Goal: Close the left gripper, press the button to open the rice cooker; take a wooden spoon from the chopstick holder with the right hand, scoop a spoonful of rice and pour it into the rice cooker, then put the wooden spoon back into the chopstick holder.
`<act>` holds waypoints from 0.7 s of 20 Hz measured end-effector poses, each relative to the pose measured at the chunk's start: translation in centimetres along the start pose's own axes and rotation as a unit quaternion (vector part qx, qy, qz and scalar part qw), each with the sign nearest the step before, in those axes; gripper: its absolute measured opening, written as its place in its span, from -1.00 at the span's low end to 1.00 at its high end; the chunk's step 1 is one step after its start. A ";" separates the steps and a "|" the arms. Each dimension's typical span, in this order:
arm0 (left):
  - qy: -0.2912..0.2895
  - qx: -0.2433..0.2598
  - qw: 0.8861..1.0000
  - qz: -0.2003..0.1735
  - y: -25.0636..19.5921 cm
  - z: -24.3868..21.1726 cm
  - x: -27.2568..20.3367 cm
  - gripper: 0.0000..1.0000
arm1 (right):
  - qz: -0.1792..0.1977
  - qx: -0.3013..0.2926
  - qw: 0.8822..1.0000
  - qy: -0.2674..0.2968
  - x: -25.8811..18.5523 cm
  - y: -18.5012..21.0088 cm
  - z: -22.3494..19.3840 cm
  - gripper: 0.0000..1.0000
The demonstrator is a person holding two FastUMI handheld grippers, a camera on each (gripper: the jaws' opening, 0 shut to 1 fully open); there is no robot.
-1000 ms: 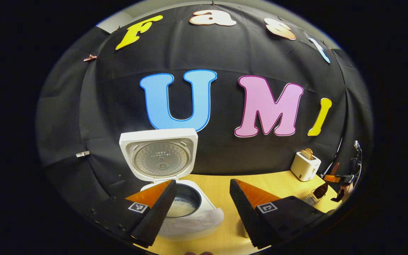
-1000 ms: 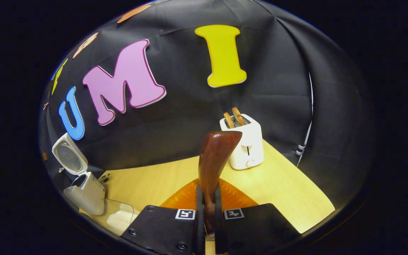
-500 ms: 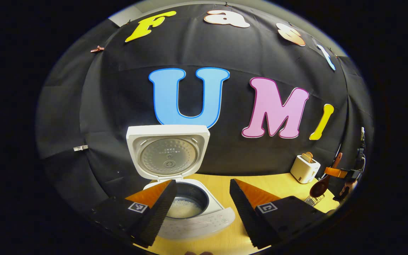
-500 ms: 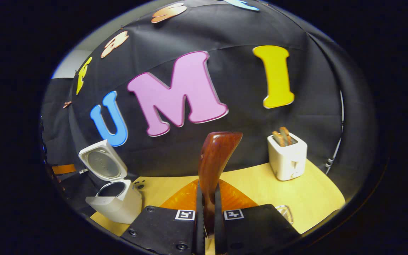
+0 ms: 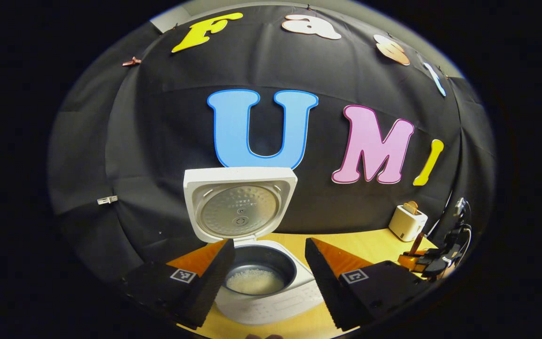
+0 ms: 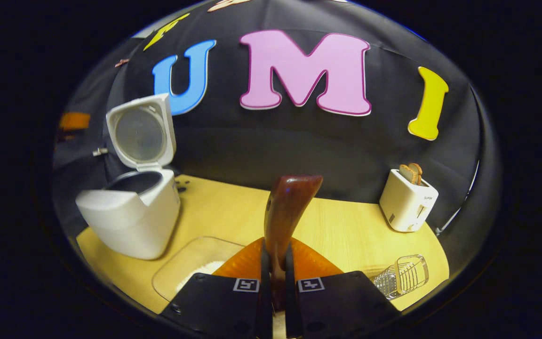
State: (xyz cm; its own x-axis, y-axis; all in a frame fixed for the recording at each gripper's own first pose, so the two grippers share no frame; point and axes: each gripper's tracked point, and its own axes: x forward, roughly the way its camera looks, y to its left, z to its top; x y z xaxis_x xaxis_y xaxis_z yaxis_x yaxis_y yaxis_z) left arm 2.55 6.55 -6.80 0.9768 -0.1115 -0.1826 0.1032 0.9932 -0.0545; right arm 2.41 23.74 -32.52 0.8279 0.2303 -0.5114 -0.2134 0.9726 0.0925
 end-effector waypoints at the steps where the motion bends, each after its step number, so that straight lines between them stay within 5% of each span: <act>1: 0.000 0.000 1.000 -0.002 0.3 -0.1 0.1 0.92 | -0.014 -0.022 1.000 0.012 0.5 0.0 -1.2 -0.70; 4: 0.002 -0.007 1.000 -0.006 1.0 -0.3 0.6 0.92 | -0.028 -0.022 0.999 0.032 0.9 1.1 -2.9 -0.70; 9: 0.000 -0.018 1.000 -0.010 1.7 -0.6 1.0 0.92 | -0.020 0.105 0.992 0.060 1.1 3.4 -3.4 -0.70; 14: -0.006 -0.026 1.000 -0.008 2.4 -0.3 1.1 0.92 | -0.006 0.251 0.965 0.079 1.0 5.0 -3.4 -0.70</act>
State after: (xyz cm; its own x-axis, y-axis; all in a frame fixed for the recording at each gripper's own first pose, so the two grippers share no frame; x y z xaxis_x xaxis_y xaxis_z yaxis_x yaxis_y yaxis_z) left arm 3.81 8.83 -7.47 0.9773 -0.1273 -0.1694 0.1100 0.9880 -0.1081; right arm 0.37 28.70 -35.48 0.7307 0.2502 -0.6352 0.1060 0.8776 0.4676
